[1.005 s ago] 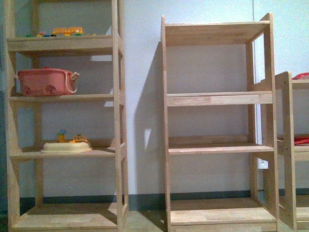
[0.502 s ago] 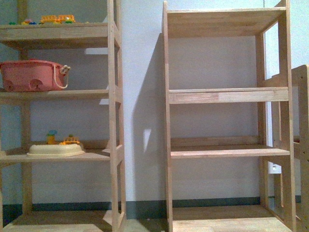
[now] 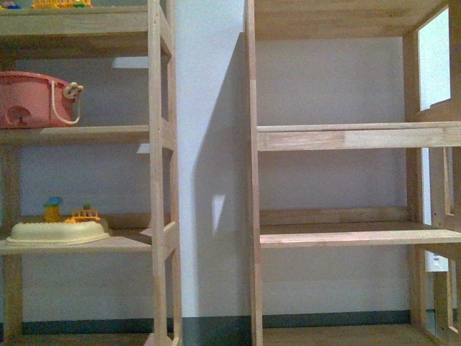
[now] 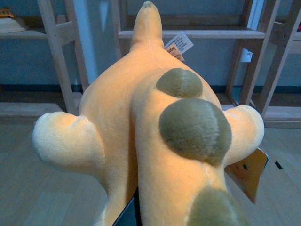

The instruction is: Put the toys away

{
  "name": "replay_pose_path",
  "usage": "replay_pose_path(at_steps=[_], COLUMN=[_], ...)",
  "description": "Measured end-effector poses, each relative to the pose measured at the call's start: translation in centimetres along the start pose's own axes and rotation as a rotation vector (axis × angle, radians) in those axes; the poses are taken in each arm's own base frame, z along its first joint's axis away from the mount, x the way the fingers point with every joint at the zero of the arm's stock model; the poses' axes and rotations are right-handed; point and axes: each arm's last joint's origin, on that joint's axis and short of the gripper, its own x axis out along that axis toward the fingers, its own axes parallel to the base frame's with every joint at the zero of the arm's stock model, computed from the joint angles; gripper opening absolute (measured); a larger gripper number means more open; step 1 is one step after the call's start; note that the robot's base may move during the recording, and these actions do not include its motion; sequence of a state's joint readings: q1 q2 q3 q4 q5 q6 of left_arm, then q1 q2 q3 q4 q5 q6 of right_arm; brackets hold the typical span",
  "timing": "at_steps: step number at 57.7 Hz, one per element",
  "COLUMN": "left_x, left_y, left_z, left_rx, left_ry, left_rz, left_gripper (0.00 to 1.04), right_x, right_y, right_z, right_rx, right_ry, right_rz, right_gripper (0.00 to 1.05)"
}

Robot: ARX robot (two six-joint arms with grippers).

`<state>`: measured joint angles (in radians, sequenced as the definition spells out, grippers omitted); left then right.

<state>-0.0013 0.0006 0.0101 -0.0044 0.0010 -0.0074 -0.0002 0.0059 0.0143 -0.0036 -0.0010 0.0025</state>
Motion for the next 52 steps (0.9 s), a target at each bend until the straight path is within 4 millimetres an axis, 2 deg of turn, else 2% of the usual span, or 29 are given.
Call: replay_pose_path(at_steps=[52], left_x=[0.00], left_y=[0.00], left_z=[0.00], left_rx=[0.000], left_ry=[0.000], left_rz=[0.001], left_gripper=[0.98], right_x=[0.00], right_y=[0.00], right_z=[0.00], right_rx=[0.000], right_ry=[0.000], right_rz=[0.000], right_gripper=[0.07])
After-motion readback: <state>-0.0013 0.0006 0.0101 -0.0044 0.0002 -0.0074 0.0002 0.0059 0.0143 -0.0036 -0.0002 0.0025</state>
